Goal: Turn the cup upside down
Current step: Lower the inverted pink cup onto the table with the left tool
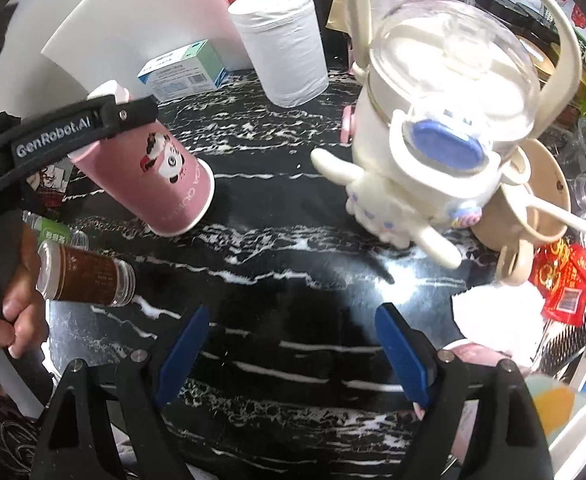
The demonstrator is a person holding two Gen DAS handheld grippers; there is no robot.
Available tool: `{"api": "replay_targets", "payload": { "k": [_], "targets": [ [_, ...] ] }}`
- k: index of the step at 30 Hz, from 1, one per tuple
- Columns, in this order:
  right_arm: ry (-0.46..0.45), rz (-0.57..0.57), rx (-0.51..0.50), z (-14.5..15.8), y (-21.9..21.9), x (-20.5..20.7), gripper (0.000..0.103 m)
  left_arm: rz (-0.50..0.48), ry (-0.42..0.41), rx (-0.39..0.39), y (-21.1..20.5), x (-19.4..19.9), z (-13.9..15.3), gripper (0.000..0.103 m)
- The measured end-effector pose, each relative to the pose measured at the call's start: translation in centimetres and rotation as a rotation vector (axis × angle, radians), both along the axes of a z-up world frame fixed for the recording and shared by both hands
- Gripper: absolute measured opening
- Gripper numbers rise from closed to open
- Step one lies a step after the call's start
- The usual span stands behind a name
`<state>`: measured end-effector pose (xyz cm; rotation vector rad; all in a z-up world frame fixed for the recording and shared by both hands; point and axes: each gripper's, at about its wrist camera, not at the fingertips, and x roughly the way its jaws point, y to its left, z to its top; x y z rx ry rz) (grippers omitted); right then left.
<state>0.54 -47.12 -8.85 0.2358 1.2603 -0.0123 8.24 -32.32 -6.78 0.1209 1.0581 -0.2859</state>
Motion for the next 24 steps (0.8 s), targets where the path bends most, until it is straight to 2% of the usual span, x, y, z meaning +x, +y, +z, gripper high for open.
{"api": "replay_targets", "payload": {
  "k": [2,9,20,24],
  "targets": [
    [0.001,-0.006,-0.002,-0.2,-0.2,0.4,0.085,0.016,0.028,-0.009,0.3,0.5,-1.0,0.065],
    [0.005,0.002,0.006,-0.9,-0.1,1.7,0.085,0.015,0.017,-0.018,0.6,1.1,-1.2,0.065],
    [0.002,0.026,0.012,-0.9,0.9,2.4,0.085,0.013,0.052,0.015,1.0,1.1,-1.8,0.066],
    [-0.002,0.021,0.009,-0.7,0.9,2.3,0.085,0.006,0.069,0.056,0.7,1.3,-2.0,0.070]
  ]
}}
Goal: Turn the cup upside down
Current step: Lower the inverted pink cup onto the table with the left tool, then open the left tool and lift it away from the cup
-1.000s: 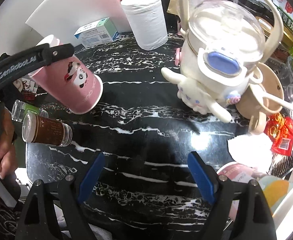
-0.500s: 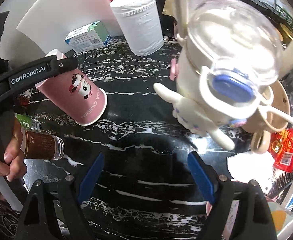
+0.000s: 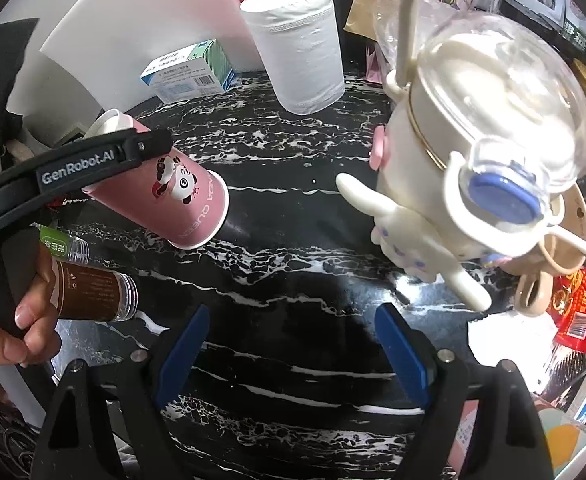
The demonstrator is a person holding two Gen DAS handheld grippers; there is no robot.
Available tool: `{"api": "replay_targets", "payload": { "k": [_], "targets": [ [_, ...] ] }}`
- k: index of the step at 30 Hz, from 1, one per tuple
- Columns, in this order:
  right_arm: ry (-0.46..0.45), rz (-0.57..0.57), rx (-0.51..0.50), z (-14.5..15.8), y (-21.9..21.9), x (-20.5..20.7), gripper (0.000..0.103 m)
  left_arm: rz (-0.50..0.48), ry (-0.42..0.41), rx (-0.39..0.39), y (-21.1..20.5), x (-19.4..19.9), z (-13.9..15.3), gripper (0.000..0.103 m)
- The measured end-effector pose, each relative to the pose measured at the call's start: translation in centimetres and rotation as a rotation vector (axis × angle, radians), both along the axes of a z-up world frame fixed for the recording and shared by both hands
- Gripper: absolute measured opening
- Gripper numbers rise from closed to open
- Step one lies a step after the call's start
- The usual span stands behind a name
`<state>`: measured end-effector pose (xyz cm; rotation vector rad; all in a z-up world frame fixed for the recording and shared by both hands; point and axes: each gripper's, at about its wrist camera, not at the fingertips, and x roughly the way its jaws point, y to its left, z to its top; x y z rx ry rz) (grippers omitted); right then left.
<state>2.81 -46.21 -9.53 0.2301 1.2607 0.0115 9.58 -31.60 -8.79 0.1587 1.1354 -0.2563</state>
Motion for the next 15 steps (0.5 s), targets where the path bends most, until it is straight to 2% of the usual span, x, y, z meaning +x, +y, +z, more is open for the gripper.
{"api": "replay_targets", "payload": {
  "k": [6,15],
  "targets": [
    [-0.018,-0.010,-0.007,1.0,0.1,-0.3,0.085,-0.002,-0.007,0.017,0.3,-0.1,0.9,0.077],
    [-0.079,-0.033,-0.023,3.8,1.1,-1.2,0.085,-0.036,-0.055,0.032,1.6,-1.5,5.2,0.081]
  ]
}}
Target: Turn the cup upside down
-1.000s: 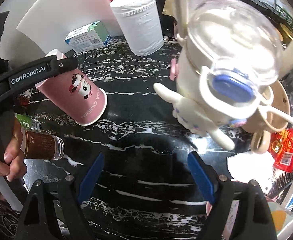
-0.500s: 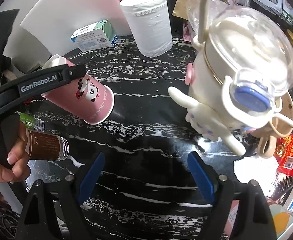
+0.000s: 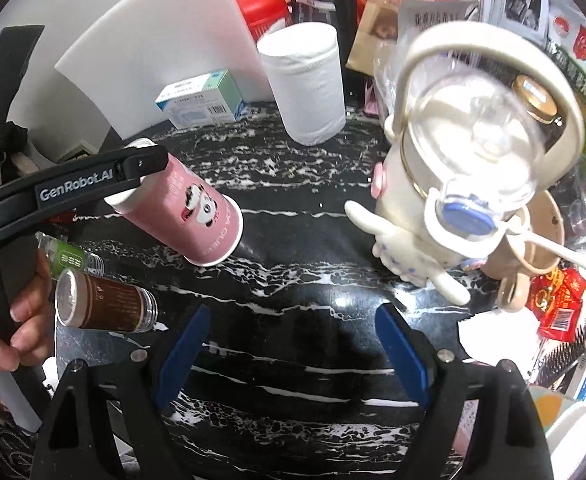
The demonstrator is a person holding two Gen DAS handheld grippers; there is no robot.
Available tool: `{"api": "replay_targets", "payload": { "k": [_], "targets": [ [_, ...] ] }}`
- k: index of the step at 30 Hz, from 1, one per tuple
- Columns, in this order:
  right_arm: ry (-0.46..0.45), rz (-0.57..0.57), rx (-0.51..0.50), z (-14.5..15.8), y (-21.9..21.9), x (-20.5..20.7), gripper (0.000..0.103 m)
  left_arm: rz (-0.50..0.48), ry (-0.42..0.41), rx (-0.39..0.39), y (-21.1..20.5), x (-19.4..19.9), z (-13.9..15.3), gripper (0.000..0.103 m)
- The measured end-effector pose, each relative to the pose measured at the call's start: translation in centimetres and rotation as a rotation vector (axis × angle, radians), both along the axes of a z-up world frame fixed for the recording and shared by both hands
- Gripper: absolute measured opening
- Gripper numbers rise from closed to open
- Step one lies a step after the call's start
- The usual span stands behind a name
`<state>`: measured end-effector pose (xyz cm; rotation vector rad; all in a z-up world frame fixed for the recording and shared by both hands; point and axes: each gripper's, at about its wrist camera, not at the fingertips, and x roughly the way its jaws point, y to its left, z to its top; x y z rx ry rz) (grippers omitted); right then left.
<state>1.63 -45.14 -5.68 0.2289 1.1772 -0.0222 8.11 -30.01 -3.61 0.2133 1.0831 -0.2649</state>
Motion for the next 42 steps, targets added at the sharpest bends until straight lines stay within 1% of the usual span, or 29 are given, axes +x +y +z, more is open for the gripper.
{"api": "replay_targets", "payload": {
  "k": [6,12,19,22,29,36,42],
  "targets": [
    [-0.045,-0.024,-0.018,2.1,0.9,-0.9,0.086,-0.026,-0.019,0.009,1.7,-1.9,3.0,0.081],
    [-0.097,-0.051,-0.038,4.6,2.6,-1.9,0.086,-0.069,-0.030,0.034,3.8,-4.0,5.3,0.081],
    [-0.142,-0.073,-0.062,6.7,5.6,-2.7,0.086,-0.104,-0.043,0.052,6.4,-5.3,7.3,0.081],
    [-0.152,-0.078,-0.065,7.1,6.9,-3.1,0.086,-0.109,-0.048,0.056,7.8,-5.6,7.9,0.081],
    [-0.156,-0.089,-0.063,7.3,9.8,-3.8,0.086,-0.108,-0.035,0.079,10.9,-5.8,7.9,0.081],
    [-0.163,-0.074,-0.063,6.9,12.0,-3.6,0.085,-0.095,-0.004,0.111,13.2,-6.3,6.8,0.081],
    [-0.158,-0.063,-0.065,6.6,12.9,-3.2,0.086,-0.076,0.023,0.111,14.5,-6.4,6.0,0.081]
  ]
}}
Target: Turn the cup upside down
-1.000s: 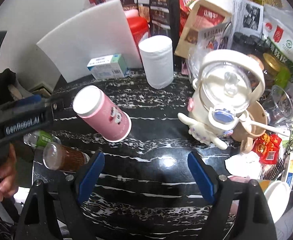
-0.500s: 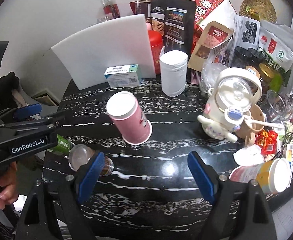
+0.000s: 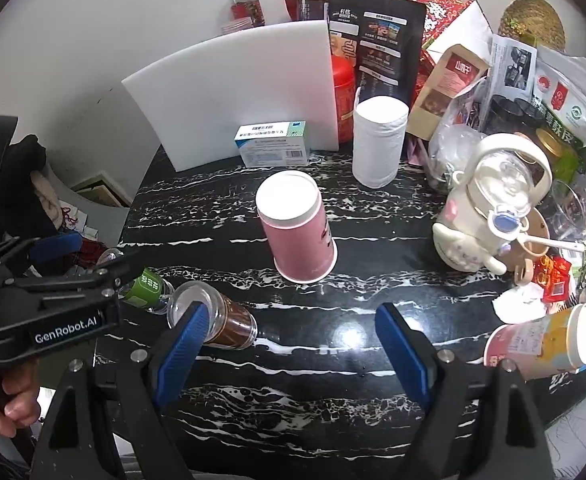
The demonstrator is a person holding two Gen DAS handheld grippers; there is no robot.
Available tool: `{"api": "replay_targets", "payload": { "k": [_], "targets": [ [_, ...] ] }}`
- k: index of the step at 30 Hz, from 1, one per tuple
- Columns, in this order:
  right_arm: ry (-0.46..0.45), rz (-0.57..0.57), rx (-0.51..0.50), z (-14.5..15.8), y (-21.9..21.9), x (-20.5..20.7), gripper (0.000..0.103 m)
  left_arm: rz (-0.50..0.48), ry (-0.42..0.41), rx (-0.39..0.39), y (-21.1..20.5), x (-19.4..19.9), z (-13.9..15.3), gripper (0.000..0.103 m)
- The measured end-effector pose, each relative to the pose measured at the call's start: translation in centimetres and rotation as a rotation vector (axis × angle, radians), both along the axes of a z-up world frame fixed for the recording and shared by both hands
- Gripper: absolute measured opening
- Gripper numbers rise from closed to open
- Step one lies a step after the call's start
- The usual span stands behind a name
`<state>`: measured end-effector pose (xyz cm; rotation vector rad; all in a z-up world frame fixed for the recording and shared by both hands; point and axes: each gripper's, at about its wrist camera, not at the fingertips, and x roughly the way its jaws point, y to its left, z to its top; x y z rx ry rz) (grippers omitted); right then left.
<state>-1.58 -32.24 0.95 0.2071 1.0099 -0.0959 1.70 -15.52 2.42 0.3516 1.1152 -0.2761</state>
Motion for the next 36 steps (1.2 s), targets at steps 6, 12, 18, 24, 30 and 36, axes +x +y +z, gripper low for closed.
{"api": "replay_targets", "payload": {
  "k": [6,12,18,24,30,36],
  "targets": [
    [0.008,0.002,-0.009,0.0,0.1,0.3,0.086,0.013,0.007,-0.002,0.3,0.2,-0.3,0.081],
    [0.010,0.002,-0.012,0.1,0.1,0.5,0.086,0.027,0.004,-0.002,0.6,0.5,-0.1,0.081],
    [0.011,0.012,-0.013,0.2,0.3,0.8,0.086,0.037,0.013,0.005,0.9,0.6,-0.3,0.081],
    [0.010,0.015,-0.012,0.2,0.4,0.8,0.086,0.046,0.017,0.005,1.1,0.4,-0.4,0.081],
    [0.010,0.014,-0.011,0.2,0.4,0.7,0.086,0.049,0.017,0.010,1.1,0.3,-0.4,0.081],
    [0.008,0.014,-0.010,0.2,0.4,0.6,0.086,0.049,0.016,0.014,1.0,0.2,-0.4,0.081]
  ]
}}
